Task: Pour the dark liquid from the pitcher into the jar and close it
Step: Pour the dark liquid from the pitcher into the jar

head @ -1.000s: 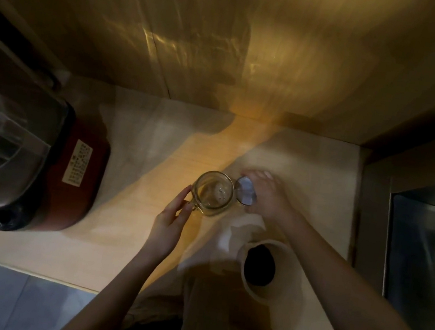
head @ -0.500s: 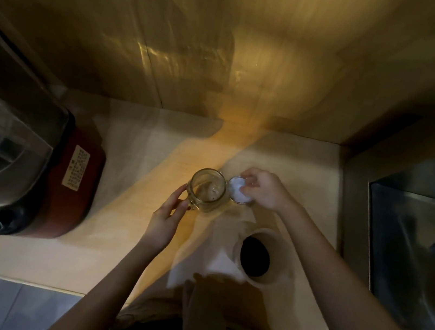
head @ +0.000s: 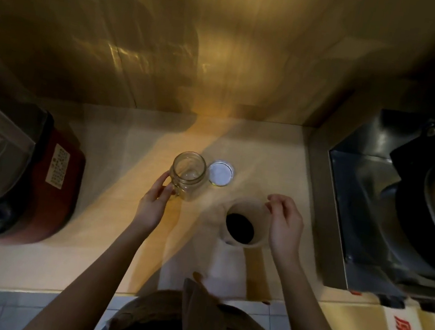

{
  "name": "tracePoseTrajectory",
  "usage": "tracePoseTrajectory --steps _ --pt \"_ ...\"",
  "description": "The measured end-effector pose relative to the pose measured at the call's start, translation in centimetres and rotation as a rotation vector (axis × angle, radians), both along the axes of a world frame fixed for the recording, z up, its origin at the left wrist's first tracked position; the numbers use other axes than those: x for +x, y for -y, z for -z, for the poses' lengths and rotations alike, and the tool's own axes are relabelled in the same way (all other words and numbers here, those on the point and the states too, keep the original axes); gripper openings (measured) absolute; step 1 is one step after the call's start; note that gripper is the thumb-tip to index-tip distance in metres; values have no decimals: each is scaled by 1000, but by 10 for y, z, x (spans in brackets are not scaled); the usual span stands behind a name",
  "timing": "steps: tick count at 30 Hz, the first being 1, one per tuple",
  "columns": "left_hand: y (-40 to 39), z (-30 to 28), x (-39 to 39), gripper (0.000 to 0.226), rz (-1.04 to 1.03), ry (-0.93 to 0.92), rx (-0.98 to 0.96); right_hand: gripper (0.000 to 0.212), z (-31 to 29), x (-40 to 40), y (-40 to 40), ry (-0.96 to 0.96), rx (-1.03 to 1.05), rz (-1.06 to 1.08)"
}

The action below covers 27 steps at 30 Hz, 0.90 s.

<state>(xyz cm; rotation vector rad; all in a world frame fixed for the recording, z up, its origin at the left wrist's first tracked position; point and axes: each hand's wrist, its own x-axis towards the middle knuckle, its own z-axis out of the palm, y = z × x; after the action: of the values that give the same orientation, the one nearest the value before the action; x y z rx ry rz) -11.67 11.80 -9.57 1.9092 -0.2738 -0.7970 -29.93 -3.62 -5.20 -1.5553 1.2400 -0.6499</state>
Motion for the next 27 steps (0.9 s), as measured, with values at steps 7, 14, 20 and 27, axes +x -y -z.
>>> tracePoseTrajectory --steps 7,14,20,27 --pt "-1 -1 -2 47 14 10 -24 10 21 -22 -30 40 107 79" --pt "-3 -1 2 47 9 -23 -21 31 31 -23 -43 52 149 114" --pt "-1 -4 5 48 -4 -93 -53 38 21 -14 -37 80 160 47" --pt "5 -7 8 29 -99 -187 -20 40 10 9 -13 155 191 71"
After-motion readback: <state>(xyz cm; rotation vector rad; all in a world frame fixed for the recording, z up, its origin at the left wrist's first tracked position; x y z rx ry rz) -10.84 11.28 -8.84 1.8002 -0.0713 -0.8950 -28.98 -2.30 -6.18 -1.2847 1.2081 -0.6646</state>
